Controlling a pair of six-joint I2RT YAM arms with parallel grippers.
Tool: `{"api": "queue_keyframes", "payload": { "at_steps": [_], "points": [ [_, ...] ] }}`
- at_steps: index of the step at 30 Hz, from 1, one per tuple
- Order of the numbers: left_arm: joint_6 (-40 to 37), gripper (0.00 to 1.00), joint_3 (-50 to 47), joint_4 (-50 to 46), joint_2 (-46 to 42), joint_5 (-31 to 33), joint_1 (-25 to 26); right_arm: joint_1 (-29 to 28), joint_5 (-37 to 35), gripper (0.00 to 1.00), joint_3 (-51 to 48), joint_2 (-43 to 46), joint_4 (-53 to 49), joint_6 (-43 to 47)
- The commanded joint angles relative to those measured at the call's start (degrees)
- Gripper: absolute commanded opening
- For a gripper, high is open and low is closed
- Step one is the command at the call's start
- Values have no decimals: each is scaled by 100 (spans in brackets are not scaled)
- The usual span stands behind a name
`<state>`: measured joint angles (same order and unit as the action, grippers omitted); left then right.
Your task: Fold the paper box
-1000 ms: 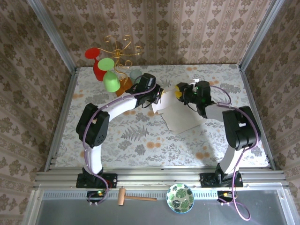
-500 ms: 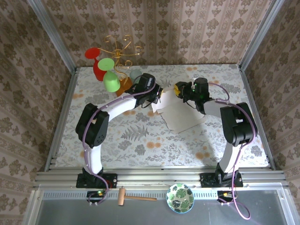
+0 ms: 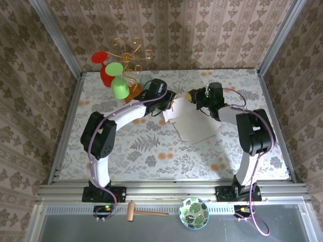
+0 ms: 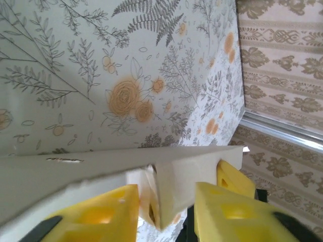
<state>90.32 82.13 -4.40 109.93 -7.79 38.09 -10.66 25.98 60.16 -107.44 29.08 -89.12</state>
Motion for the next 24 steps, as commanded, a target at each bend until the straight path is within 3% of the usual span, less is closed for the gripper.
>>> {"api": "queue_keyframes", "payload": {
  "at_steps": [1, 5, 9, 15, 20, 24],
  "points": [
    [-1260, 50, 211, -580, -643, 93, -97, 15, -287, 0, 182, 299, -788, -29],
    [-2187, 56, -344, -681, -1435, 137, -222, 68, -400, 0, 293, 598, -1347, -259],
    [-2734, 47, -1512, -604, -2191, 110, -354, 121, -553, 0, 352, 834, -1744, -679],
    [-1953, 17, -3723, 1708, -2312, -361, -530, 254, -625, 0, 502, 1048, -2240, -1067],
    [-1065, 14, -4319, 4471, -1183, -411, -487, 310, -549, 0, 709, 1082, -2651, -1141],
    [-778, 19, -4239, 5473, -465, -185, -394, 360, -561, 0, 752, 1103, -2824, -1192]
  ]
}}
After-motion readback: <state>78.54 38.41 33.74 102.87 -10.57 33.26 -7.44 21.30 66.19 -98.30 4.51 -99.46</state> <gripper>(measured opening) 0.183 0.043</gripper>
